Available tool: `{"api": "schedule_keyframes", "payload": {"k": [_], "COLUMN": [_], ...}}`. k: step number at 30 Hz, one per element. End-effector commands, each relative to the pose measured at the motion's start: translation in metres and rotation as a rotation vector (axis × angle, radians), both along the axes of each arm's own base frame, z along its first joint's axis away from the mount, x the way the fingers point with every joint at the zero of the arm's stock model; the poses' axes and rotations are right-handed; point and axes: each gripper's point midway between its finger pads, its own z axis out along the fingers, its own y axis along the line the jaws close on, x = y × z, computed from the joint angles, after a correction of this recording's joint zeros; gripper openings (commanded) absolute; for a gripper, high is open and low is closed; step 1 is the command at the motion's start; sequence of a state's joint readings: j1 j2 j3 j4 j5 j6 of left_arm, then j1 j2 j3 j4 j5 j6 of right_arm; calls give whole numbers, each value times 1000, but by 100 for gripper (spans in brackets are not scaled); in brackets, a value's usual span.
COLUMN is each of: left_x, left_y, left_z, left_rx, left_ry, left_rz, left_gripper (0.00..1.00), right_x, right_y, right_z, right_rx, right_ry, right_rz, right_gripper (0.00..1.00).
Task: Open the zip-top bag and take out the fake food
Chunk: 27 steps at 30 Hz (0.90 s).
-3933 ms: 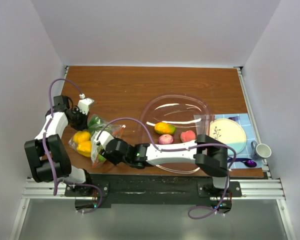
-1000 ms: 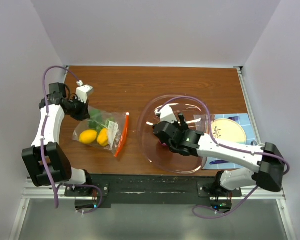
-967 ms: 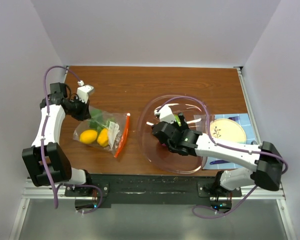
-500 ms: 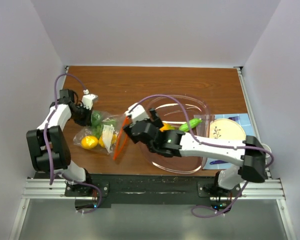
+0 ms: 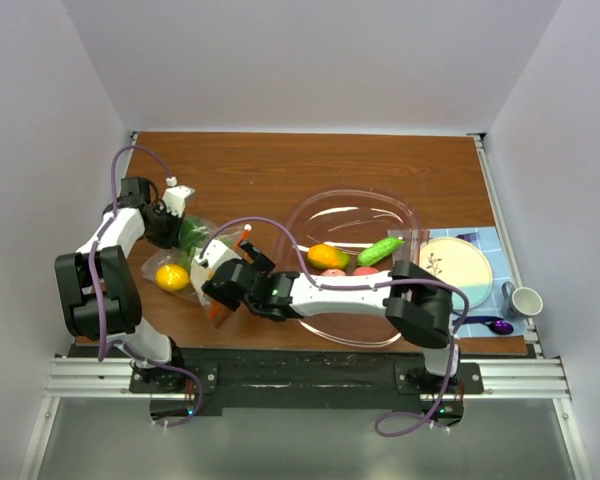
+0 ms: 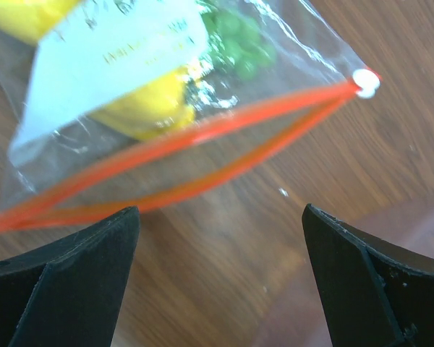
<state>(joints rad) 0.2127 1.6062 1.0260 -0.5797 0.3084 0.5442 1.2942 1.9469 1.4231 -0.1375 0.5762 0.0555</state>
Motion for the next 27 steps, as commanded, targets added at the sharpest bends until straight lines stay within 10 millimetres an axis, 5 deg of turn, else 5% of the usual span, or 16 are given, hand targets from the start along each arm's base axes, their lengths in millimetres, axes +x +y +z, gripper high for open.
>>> {"api": "schedule_keyframes", "payload": {"k": [1, 7, 16, 27], "left_x": [-13, -16, -17, -31], "left_y": [2, 1, -1, -48], "left_z": [-16, -12, -9, 1], "left_rx": [41, 42, 40, -41], "left_ry": [46, 38, 34, 75], "left_rz": [-25, -36, -50, -129], "left_gripper": [0, 0, 0, 0], "right_x": [12, 23, 27, 6], "right_y": [36, 52, 65, 109], "right_z": [27, -5, -19, -16], "right_rx": [95, 26, 39, 184], "right_ry": [-33, -21, 16, 101], "right_rz": [52, 104, 160, 309], "right_gripper": [99, 99, 99, 99]}}
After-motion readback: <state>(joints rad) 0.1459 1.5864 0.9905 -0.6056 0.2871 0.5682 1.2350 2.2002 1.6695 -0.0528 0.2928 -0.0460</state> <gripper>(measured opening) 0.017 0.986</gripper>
